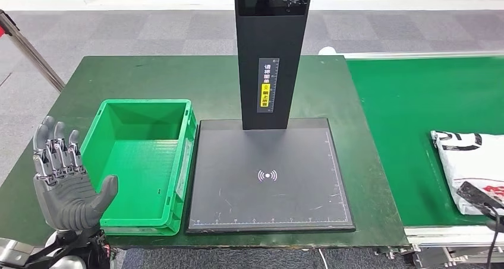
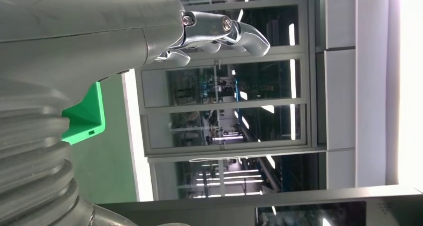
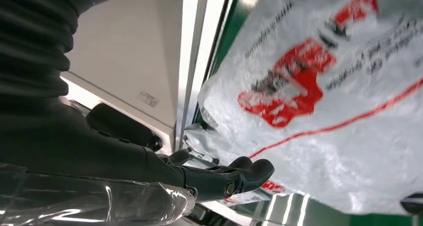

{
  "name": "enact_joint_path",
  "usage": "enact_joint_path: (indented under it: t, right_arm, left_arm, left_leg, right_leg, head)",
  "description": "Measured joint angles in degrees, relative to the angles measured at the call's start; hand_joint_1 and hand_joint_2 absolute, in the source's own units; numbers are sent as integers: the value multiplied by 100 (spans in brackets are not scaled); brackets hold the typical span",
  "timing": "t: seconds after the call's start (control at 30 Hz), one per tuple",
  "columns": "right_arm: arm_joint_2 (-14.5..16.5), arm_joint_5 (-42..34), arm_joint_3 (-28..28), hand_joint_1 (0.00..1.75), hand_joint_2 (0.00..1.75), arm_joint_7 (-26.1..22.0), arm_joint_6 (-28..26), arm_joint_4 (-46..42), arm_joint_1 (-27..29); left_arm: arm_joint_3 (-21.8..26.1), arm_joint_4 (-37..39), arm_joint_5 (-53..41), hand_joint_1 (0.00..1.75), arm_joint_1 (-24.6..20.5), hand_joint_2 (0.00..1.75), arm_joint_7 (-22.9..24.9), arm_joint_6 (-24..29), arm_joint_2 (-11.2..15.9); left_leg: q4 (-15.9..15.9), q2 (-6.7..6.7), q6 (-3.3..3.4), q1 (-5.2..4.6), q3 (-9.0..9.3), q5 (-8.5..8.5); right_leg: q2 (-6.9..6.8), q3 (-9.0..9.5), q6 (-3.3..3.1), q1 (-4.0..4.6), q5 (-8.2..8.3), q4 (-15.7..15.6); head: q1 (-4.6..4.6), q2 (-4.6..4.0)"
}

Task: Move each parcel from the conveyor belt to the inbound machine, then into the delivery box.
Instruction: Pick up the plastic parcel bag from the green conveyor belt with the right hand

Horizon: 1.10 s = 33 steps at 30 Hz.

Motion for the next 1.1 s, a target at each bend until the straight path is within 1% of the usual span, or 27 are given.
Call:
enact_joint_path:
  t: [0.17,0.23,0.33,0.47,0.77,1.1]
  right_arm:
    - [-1,213,324,0,175,182,-161,490,-595]
    - [-10,264,443,0,175,178,-165,653,-806]
    - [-55,273,546,0,175,110,-265,822,-946]
    - [-97,247,629,0,175,-24,-454,936,-973]
    - [-49,242,845,0,175,-11,-459,1089,-960]
    - [-22,38,847,0,175,72,-404,1178,-613]
  left_arm:
    - [119,-124,-14,0,42,175,0,-126,-17]
    - [148,-175,-14,0,96,175,1,-142,-17]
    - [154,-226,-14,0,165,175,0,-155,-17]
    - [150,-228,-9,0,180,175,2,-135,-17]
    - [117,-156,8,0,64,175,2,-126,-17]
    - [69,39,26,0,-167,175,2,-138,-17]
  left_leg:
    - [0,4,4,0,12,6]
    - [0,-2,4,0,13,9]
    - [1,-24,5,0,8,11]
    - [1,-34,7,0,-1,12]
    - [1,-34,7,0,1,13]
    - [2,-25,7,-1,0,13]
  right_leg:
    - [5,0,2,0,7,0]
    - [1,0,2,0,8,0]
    - [-21,2,2,0,8,0]
    - [-34,1,2,0,7,0]
    - [-32,-1,3,0,7,-1]
    - [-29,-4,3,-1,7,-1]
  head:
    - [-1,0]
    - [-1,0]
    - [0,0]
    - [0,0]
    - [0,0]
    - [0,0]
